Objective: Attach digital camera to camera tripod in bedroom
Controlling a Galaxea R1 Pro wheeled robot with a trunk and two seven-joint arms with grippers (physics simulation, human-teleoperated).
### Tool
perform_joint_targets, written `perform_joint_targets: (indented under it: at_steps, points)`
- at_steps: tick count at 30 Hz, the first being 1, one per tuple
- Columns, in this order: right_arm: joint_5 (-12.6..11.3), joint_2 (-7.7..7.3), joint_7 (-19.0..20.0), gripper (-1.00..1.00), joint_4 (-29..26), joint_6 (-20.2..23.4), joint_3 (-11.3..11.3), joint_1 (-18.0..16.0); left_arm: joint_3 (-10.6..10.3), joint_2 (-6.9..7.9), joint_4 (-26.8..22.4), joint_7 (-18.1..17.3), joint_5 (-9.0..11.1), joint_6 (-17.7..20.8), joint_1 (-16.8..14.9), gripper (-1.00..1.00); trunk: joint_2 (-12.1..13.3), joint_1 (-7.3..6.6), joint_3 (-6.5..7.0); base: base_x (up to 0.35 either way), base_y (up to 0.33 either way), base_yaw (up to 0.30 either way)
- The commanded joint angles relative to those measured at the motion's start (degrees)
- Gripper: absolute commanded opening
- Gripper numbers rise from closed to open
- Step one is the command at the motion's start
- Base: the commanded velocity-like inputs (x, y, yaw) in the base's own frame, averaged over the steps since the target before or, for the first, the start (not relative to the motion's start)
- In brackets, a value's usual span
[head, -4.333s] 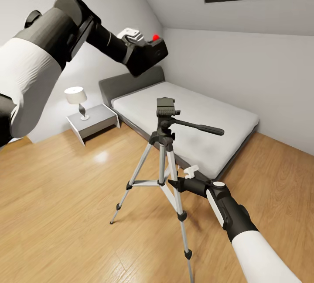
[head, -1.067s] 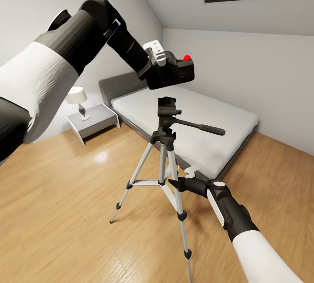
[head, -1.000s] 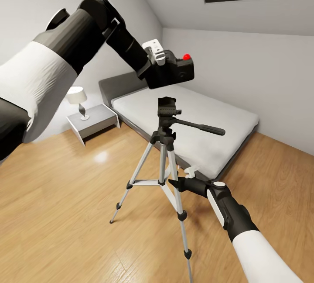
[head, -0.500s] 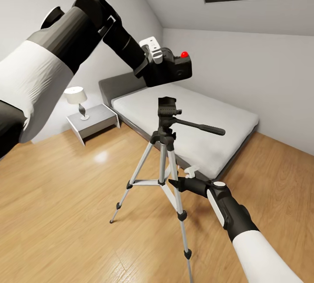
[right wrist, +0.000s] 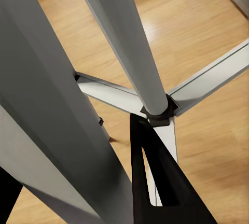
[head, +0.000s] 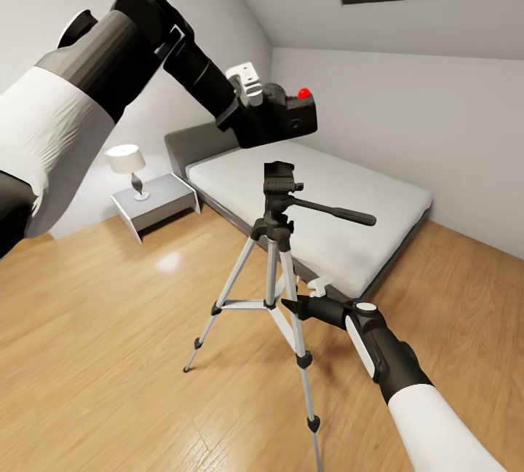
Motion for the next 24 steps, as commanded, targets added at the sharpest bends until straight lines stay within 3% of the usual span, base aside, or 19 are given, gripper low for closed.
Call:
perform_joint_targets:
  at_steps: [1, 10, 24]
  points:
    - [2.21, -0.01, 0.11, -1.00, 0.09, 0.55, -0.15, -0.03, -0.02, 0.07, -0.15, -0.69, -0.42, 0.56, -0.07, -1.00, -0.09, 0.04, -0.12, 0.000, 0.000, 0.000]
    - [2.38, -0.01, 0.02, -1.00, -0.05, 0.59, -0.15, -0.04, -0.04, 0.85, -1.33, -1.42, 0.21, 0.55, -0.07, -1.00, -0.09, 0.04, -0.12, 0.000, 0.000, 0.000]
    - [2.57, -0.01, 0.10, -1.00, -0.20, 0.55, -0.15, -0.04, -0.06, 0.81, -1.45, -1.52, 0.58, 0.67, -0.07, -1.00, -0.09, 0.04, -0.12, 0.000, 0.000, 0.000]
